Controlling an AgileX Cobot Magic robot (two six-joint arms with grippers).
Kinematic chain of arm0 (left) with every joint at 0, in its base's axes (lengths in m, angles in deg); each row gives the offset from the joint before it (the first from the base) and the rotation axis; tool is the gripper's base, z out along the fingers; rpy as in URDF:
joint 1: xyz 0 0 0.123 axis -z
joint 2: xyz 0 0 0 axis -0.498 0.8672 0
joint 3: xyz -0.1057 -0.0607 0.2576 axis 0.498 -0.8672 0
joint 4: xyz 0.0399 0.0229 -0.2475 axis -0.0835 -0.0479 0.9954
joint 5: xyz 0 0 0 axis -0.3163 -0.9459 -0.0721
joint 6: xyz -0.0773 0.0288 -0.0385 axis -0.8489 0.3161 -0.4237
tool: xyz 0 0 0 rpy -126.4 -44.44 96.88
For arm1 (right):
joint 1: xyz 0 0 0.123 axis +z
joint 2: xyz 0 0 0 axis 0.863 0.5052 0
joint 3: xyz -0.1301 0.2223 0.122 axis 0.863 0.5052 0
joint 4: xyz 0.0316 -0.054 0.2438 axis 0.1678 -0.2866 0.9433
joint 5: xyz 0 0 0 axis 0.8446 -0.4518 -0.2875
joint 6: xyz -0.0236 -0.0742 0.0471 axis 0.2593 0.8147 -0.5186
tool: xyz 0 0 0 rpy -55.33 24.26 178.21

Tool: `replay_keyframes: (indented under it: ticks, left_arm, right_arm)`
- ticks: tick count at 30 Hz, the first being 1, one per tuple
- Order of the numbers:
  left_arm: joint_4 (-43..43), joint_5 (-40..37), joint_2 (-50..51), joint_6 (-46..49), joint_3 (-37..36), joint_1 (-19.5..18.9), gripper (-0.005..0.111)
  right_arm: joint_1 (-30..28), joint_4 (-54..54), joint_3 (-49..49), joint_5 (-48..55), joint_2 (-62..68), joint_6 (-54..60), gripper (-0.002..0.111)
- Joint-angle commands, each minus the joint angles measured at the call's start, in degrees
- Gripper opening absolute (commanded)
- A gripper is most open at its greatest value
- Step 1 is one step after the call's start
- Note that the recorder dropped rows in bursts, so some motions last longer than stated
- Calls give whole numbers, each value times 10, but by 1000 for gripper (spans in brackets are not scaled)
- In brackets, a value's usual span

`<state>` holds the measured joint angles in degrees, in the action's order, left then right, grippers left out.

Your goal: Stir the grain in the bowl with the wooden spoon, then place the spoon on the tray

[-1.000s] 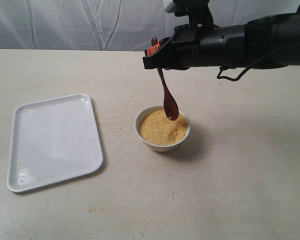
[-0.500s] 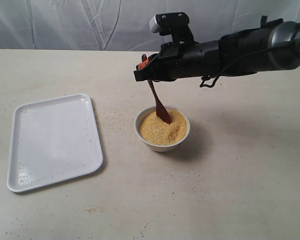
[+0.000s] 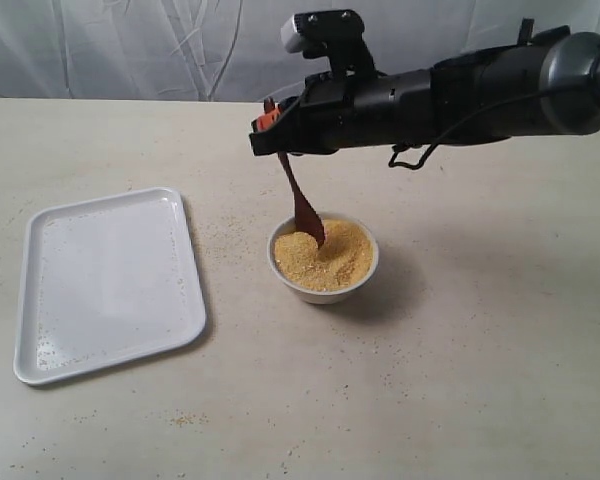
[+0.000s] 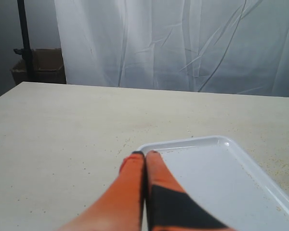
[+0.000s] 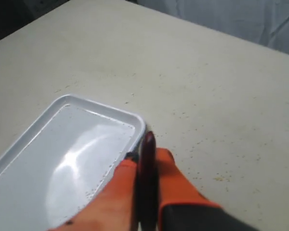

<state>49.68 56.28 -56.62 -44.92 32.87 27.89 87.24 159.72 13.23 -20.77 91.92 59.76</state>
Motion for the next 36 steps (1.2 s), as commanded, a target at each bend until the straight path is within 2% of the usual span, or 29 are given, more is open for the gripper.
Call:
replay_keyframes:
  ticks: [1, 5, 15, 26, 36]
  left_arm:
    - [0, 6, -3, -1, -3, -2, 0]
    - [0, 6, -3, -1, -3, -2, 0]
    - [0, 6, -3, -1, -3, -2, 0]
    - [0, 6, -3, -1, -3, -2, 0]
    - [0, 6, -3, -1, -3, -2, 0]
  right_arm:
    - [-3, 2, -1, -83, -20, -1, -1]
    - [-3, 2, -1, -108, -4, -1, -1]
    - [-2, 2, -1, 14, 29, -52, -1]
    - [-2, 2, -1, 37, -24, -52, -1]
    - [17, 2, -1, 22, 47, -59, -1]
